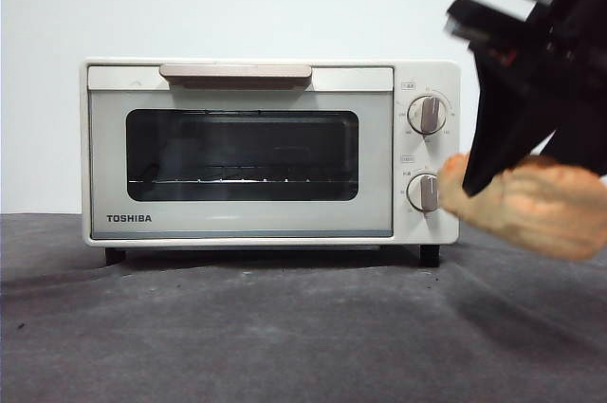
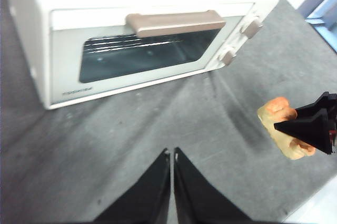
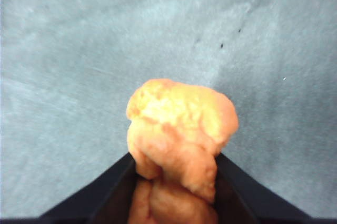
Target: The left arm flap open the oven, the right arm pick bread and place it into oven, the left arm flap close the oven
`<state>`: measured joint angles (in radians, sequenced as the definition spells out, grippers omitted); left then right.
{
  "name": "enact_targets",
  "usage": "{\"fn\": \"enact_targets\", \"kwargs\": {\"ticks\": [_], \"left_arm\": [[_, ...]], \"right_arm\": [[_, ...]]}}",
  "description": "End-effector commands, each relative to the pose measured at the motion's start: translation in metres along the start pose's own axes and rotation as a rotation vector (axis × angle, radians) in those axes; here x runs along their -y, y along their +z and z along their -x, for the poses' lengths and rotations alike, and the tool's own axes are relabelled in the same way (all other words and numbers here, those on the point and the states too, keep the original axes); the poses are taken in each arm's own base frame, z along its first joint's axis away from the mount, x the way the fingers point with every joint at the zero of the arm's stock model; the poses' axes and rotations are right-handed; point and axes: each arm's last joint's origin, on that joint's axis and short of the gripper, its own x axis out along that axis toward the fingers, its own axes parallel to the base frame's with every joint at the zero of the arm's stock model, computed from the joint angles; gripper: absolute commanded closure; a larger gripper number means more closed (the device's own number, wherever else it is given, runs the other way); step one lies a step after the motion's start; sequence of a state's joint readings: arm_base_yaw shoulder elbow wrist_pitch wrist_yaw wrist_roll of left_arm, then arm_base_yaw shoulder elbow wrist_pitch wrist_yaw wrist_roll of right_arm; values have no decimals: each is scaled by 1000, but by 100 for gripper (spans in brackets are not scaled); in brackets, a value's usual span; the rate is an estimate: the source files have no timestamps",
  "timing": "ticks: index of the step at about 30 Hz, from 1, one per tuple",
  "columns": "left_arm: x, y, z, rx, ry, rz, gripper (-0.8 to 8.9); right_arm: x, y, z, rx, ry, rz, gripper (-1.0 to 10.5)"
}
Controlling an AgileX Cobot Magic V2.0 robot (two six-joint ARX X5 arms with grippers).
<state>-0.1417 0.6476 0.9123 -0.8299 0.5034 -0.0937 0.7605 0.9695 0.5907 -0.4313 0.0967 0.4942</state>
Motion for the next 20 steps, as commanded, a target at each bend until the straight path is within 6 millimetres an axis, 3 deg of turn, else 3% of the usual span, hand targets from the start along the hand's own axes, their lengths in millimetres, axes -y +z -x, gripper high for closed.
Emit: {"fn": "enact_targets", "kwargs": {"ticks": [1, 20], "left_arm": [[2, 14, -7, 27, -34, -5, 797], [6, 72, -115, 86, -25, -106, 797]], "right_arm": [[-5, 7, 11, 34, 29, 20, 766], [-9, 26, 62, 139, 77, 53, 766]]}}
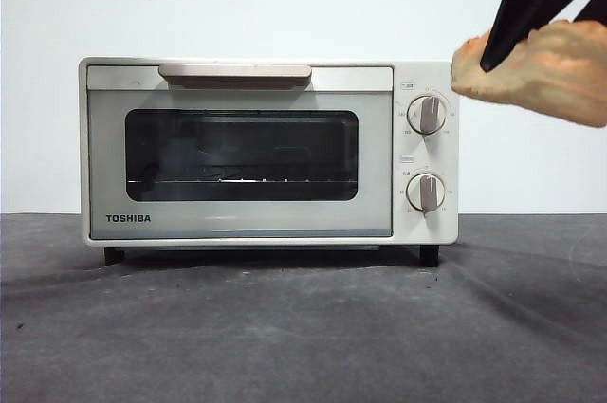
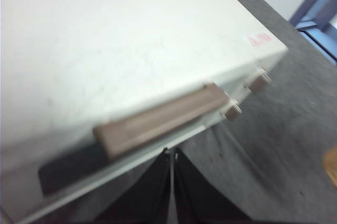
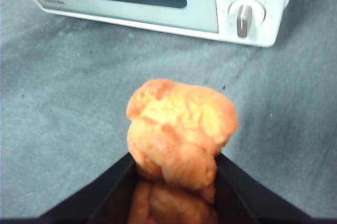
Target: The left arm flap open the oven, the right arm pick bread and place it into oven, the left arm flap close the oven
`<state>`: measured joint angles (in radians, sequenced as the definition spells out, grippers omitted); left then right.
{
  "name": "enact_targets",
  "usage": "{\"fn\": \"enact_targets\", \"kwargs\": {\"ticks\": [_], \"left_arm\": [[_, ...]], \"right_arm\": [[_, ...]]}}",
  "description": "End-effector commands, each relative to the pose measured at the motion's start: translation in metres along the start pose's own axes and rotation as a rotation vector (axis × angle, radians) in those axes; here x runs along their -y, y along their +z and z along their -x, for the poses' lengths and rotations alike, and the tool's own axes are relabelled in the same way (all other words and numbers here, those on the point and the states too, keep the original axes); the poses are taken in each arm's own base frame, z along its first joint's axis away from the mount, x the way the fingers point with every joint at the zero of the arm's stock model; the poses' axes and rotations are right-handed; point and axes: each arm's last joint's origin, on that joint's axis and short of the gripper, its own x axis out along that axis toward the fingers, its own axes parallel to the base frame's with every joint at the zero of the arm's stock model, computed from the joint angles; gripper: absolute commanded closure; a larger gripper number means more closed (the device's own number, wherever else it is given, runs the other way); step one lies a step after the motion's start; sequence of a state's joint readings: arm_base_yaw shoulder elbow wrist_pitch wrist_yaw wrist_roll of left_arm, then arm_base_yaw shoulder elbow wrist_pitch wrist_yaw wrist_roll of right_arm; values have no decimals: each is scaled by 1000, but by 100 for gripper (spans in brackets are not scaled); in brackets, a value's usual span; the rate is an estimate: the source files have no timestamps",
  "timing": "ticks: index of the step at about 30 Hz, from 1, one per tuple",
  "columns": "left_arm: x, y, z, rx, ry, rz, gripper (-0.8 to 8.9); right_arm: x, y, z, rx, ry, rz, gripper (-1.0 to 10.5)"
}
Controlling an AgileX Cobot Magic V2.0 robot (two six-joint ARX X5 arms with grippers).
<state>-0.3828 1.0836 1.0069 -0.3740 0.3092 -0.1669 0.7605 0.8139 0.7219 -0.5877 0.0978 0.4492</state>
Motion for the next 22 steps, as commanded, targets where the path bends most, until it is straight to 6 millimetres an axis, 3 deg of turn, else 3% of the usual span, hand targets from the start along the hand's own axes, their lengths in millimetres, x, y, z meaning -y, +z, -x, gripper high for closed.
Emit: {"fn": "enact_targets", "kwargs": {"ticks": [1, 11, 22], "left_arm": [[2, 10, -14, 34, 8, -34, 797], [-1, 5, -55, 16, 89, -91, 797], [1, -2, -77, -7, 85, -121, 797]], "right_arm": [[-4, 6, 5, 25, 21, 20, 766], [-5, 7, 6, 30, 22, 23, 765], [-5, 7, 6, 30, 22, 23, 765]]}}
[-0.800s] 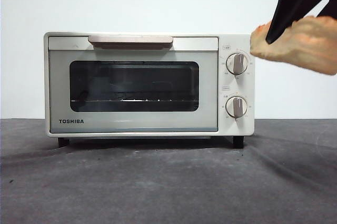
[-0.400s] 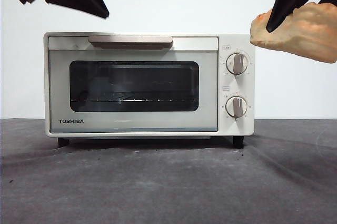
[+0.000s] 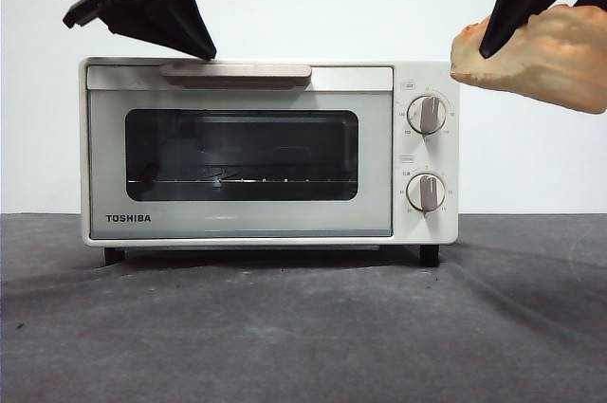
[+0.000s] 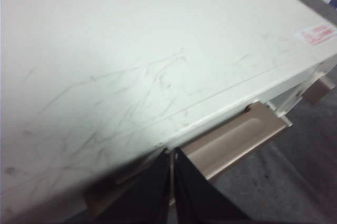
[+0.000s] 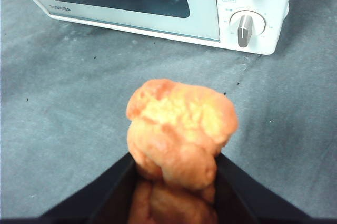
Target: The left arm flap open the oven, the right arm pick bread and place it into oven, the left arm flap close the oven
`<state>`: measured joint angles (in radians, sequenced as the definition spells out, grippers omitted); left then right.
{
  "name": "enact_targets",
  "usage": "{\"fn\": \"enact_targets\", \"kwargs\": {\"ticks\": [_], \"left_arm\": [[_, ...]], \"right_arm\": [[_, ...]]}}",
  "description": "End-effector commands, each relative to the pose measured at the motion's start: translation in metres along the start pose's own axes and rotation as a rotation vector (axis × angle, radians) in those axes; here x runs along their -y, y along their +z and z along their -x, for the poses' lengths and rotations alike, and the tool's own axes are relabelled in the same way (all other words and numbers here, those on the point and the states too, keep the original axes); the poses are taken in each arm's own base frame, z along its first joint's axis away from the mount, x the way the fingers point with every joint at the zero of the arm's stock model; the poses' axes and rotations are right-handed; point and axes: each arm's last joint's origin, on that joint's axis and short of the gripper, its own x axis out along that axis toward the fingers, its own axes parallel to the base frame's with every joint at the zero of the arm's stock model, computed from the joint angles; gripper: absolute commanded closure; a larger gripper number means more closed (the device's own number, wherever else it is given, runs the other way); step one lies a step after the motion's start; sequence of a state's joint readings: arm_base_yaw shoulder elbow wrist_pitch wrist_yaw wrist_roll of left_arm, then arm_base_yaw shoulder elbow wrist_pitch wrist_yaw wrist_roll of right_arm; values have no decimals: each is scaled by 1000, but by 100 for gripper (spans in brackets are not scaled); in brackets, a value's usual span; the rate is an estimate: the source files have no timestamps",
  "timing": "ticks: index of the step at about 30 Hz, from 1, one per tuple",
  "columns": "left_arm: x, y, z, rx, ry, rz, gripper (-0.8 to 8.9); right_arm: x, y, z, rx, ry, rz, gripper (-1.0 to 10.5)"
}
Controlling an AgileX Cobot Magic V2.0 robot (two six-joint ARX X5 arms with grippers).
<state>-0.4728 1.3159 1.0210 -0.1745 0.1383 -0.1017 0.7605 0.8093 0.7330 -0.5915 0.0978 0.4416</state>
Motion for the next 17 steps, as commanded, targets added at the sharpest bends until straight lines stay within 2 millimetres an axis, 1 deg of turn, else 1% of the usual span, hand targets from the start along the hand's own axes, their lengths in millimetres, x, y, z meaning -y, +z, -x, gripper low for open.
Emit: {"fn": "enact_targets", "kwargs": {"ticks": [1, 9, 17], "left_arm": [[2, 3, -7, 4, -7, -21, 797], [3, -3, -16, -39, -2, -35, 797], [18, -15, -17, -154, -38, -49, 797]], "right_arm": [[-4, 5, 3, 19, 17, 17, 765], [-4, 5, 3, 19, 18, 17, 765], [-4, 5, 3, 24, 19, 18, 765]]}}
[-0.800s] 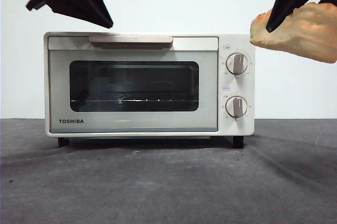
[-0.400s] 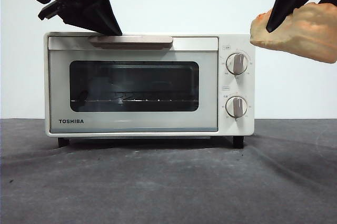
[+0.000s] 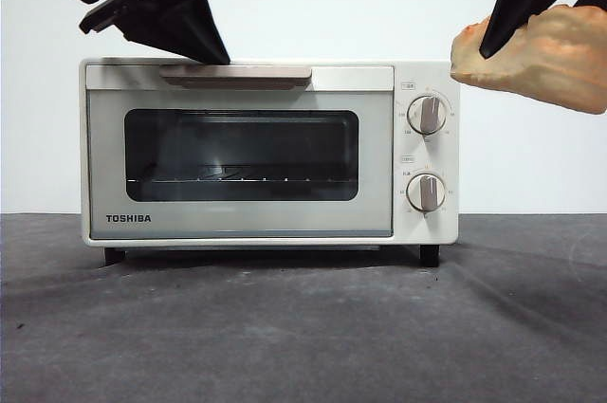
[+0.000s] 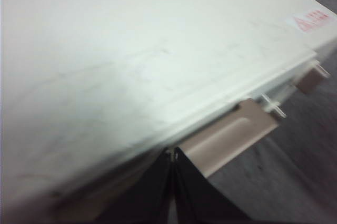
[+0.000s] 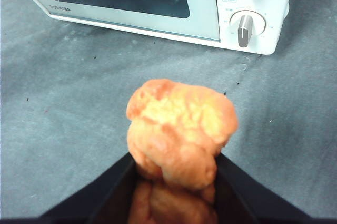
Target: The left arm flap open the oven, the right arm pick bread and place it into oven, the left arm flap close the oven
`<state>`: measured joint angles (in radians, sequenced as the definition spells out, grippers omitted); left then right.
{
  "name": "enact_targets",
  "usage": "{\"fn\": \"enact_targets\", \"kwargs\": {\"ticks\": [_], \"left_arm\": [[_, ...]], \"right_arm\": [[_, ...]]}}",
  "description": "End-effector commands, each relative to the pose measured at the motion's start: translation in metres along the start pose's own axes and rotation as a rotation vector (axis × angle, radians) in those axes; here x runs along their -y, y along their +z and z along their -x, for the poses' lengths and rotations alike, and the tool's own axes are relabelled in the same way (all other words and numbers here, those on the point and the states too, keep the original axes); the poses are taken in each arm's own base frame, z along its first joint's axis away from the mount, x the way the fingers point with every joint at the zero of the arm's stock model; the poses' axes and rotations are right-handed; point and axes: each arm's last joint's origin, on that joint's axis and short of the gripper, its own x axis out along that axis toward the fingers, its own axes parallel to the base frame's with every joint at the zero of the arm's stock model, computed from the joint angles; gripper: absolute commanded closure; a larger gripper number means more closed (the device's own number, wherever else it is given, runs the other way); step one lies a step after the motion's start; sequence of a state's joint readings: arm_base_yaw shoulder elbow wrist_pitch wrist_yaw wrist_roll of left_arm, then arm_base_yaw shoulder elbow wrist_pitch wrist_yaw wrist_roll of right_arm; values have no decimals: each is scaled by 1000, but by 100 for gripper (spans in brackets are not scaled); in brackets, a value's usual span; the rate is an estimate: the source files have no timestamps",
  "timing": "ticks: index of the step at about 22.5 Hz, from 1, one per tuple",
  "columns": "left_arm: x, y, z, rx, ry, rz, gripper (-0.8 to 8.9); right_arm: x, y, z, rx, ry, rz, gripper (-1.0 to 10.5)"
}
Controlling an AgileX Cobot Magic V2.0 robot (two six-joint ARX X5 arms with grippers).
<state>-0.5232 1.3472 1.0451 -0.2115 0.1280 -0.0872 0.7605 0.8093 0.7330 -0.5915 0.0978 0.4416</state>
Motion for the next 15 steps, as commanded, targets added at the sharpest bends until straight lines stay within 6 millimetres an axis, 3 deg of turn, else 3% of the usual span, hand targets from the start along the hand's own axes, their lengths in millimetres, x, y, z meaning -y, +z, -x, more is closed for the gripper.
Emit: {"fn": "enact_targets", "kwargs": {"ticks": [1, 15], "left_arm": [[7, -14, -9, -119, -14, -18, 797], [40, -41, -5, -371, -92, -69, 797]], "right_arm": [[-4, 6, 3, 25, 20, 18, 765], [-4, 6, 3, 25, 20, 19, 765]]}}
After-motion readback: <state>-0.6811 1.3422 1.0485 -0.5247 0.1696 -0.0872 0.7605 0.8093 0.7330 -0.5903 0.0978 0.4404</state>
